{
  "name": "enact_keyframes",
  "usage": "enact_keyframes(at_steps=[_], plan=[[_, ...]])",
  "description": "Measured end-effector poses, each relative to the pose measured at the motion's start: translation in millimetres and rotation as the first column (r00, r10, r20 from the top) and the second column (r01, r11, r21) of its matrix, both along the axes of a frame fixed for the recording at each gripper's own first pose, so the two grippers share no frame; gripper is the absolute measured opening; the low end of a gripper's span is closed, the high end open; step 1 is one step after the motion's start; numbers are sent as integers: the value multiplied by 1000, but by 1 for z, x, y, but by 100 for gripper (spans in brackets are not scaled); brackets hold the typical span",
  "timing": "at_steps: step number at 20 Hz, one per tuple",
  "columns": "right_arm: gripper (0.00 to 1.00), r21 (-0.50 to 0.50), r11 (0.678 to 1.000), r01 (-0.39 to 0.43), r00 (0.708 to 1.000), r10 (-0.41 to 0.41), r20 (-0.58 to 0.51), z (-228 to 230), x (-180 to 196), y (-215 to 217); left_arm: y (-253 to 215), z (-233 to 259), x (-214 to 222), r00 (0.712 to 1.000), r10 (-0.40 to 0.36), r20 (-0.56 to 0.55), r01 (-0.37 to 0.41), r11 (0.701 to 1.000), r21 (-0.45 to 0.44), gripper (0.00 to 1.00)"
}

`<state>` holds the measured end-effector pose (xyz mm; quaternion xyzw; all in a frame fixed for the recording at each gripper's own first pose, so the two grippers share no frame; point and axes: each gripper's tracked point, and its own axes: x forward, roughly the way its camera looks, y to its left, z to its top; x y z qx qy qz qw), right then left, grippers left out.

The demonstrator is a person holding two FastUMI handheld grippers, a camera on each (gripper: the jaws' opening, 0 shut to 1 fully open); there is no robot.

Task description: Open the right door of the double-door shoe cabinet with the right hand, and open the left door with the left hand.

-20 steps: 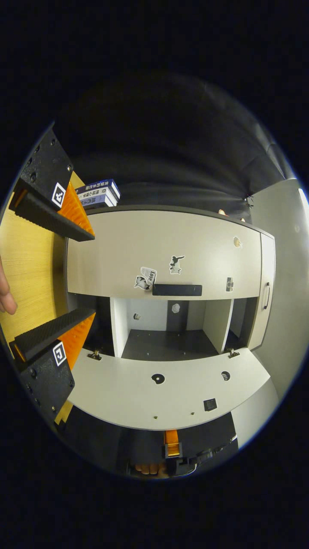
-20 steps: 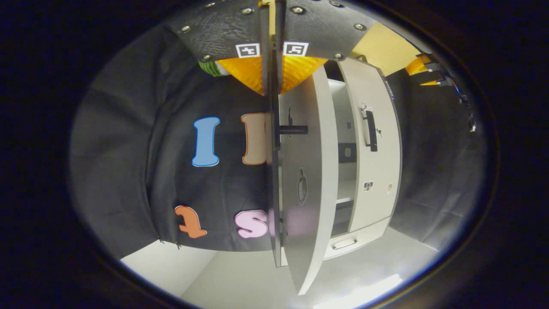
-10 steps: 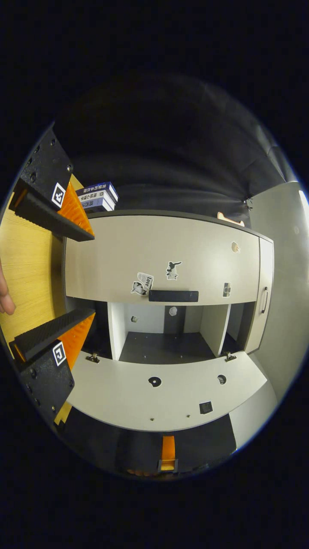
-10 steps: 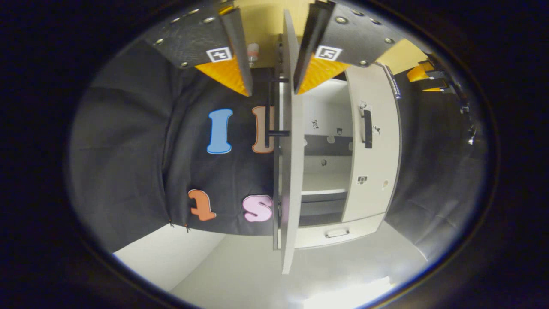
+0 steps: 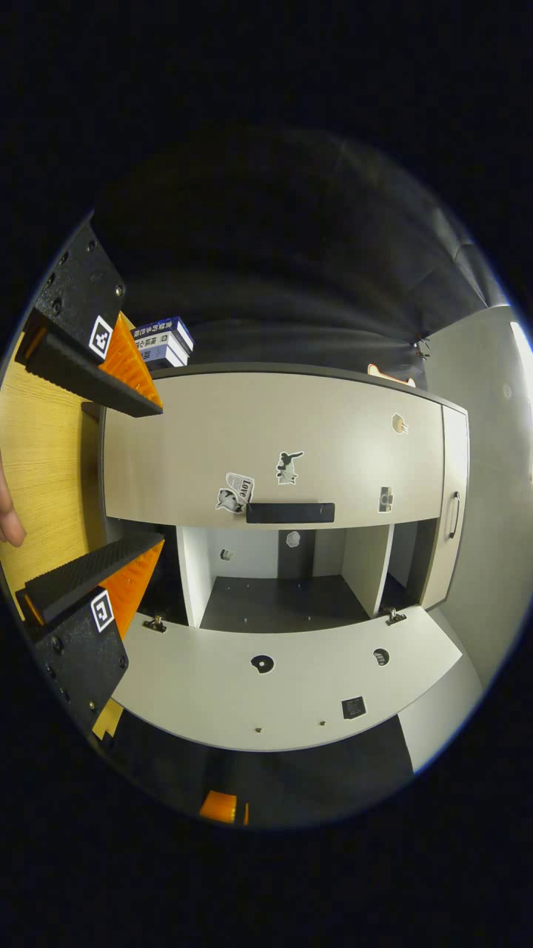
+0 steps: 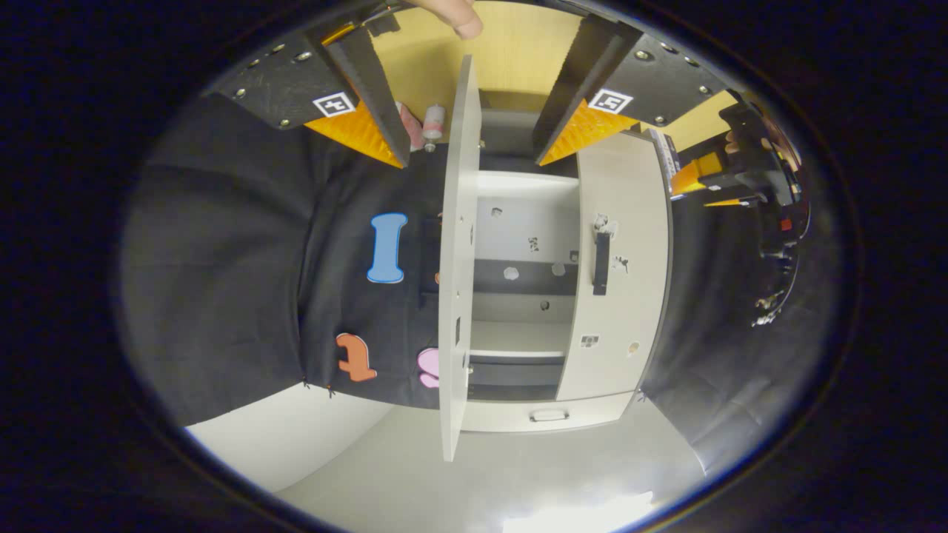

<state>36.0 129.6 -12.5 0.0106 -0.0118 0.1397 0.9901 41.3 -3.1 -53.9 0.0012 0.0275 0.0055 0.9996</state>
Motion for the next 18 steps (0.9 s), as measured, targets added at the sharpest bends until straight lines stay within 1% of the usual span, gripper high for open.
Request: enact_keyframes(at_steps=[3,5,7,9,11,14,16,18], plan=[[97,-1,1000,20,1000,-20,-5,-15,-14,4,-3,11,14,1000,1,21,-1,1000,-7,97],[98,22,1000,-1,1000,1,-25,-23,-21,12,-4,18,30,1000,-1,13,1,1000,-16,97],[99,61,998,-6,999,8,-48,-25,-24,13,-1,31,47,1000,13,19,-13,1000,-7,97],[97,83,997,3,999,1,-53,-22,-25,8,0,43,66,999,17,28,-17,1000,7,97],[97,100,995,17,999,-13,-45,-16,-29,0,-3,51,82,1000,6,16,-7,999,35,97],[97,129,991,33,999,-28,-37,-10,-34,-9,-14,68,101,999,-17,29,15,998,69,97],[98,127,991,38,999,-34,-34,-9,-36,-14,-23,79,112,999,-31,34,28,997,74,97],[98,139,990,15,999,-11,-30,-6,-39,-11,-30,90,124,999,-32,39,29,997,67,97]])
